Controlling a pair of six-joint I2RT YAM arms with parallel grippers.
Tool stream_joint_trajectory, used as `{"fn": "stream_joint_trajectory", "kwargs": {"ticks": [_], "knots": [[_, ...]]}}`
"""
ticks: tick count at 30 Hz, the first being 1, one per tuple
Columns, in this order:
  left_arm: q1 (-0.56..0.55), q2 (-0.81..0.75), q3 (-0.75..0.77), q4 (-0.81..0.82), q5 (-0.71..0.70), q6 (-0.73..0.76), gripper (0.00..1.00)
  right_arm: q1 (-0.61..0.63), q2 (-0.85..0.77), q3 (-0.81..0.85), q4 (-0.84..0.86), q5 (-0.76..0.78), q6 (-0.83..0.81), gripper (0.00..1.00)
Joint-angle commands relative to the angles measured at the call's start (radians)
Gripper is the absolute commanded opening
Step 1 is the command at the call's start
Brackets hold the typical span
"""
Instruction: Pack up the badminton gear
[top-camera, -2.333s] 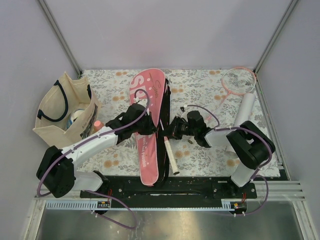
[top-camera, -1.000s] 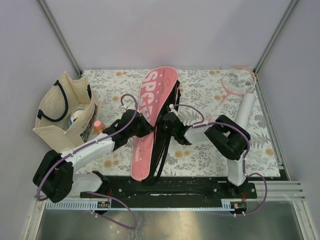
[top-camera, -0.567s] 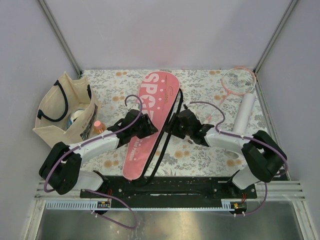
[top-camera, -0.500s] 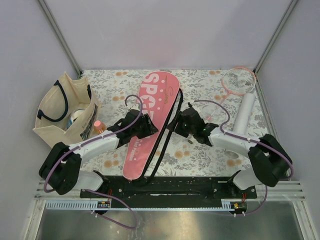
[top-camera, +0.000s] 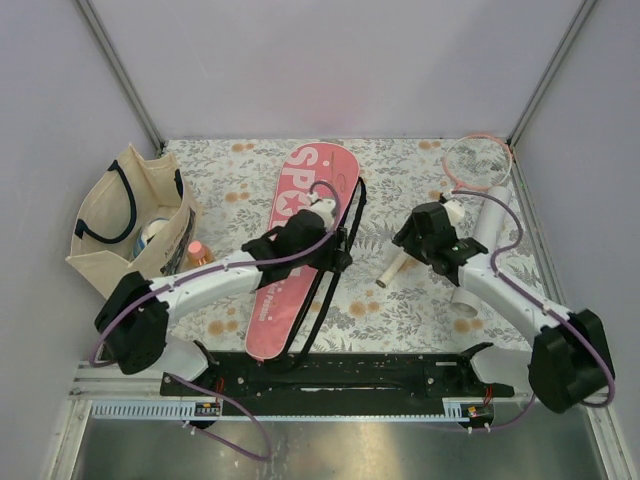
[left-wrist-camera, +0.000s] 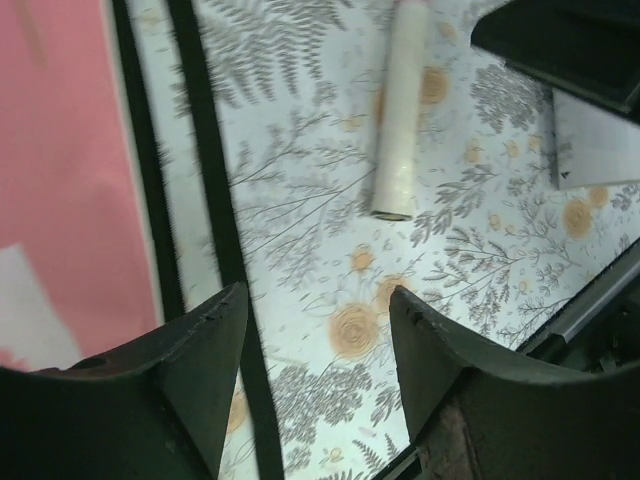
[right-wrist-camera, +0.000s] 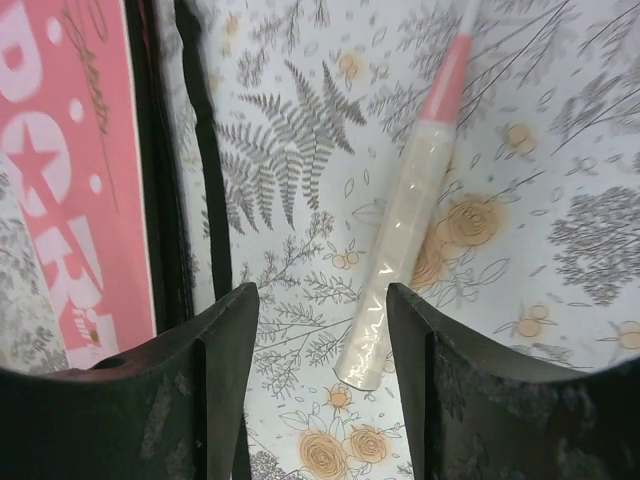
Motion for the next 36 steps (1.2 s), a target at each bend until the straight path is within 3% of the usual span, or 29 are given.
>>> {"fn": "stream_joint_trajectory", "kwargs": {"ticks": [1, 9, 15, 29, 32, 36], "knots": [[-0.1, 0.125, 0.124, 0.051, -0.063, 0.118, 0.63, -0.046, -0.169, -0.016, -0.062, 0.123, -0.072, 0.63], [-0.222, 0.354, 0.25, 0.125, -0.142, 0.184, 0.64, -0.059, -0.453, -0.082, -0.102, 0.155, -0.118, 0.63], [-0.26, 0.49, 0.302, 0.188, -0.145, 0.192, 0.65, -0.058, -0.576, -0.139, -0.107, 0.145, -0.104, 0.63], [-0.265, 0.664, 0.502, -0.022, -0.209, 0.172, 0.6, -0.061, -0.67, -0.149, -0.122, 0.169, -0.113, 0.63], [-0.265, 0.69, 0.503, -0.038, -0.206, 0.158, 0.53, -0.059, -0.685, -0.151, -0.125, 0.181, -0.113, 0.63], [-0.266, 0.661, 0.431, -0.003, -0.2, 0.131, 0.26, -0.059, -0.694, -0.172, -0.102, 0.172, -0.106, 0.63]]}}
